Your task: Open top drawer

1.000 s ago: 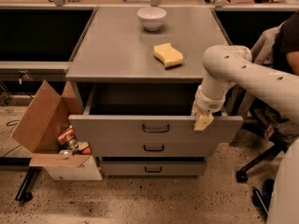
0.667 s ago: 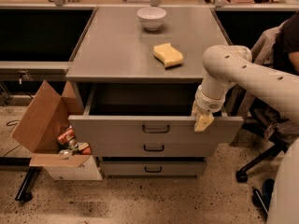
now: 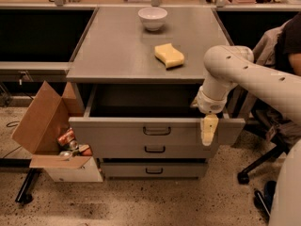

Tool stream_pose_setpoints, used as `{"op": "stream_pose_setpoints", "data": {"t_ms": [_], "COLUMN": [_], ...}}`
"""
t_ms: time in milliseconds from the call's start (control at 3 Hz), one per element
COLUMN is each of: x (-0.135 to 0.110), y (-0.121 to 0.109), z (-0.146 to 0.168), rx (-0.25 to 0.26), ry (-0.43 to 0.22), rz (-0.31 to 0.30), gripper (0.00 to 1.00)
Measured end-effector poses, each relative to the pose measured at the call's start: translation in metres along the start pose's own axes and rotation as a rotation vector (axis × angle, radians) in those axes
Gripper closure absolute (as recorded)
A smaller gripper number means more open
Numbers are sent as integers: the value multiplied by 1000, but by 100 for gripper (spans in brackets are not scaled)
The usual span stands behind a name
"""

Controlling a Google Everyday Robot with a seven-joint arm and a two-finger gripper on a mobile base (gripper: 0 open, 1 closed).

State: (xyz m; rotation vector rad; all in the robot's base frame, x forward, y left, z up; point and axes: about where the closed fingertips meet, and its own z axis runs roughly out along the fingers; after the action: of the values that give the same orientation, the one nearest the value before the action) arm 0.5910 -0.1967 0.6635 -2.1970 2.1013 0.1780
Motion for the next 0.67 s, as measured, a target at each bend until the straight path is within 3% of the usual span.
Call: {"op": "stream_pose_setpoints", "data": {"t_ms": [333, 667], "x": [3, 16], "y": [13, 45], "z": [5, 9], "rx": [-38, -115], "ry": [19, 21], "rz": [-15, -20], "gripper": [0, 0]}}
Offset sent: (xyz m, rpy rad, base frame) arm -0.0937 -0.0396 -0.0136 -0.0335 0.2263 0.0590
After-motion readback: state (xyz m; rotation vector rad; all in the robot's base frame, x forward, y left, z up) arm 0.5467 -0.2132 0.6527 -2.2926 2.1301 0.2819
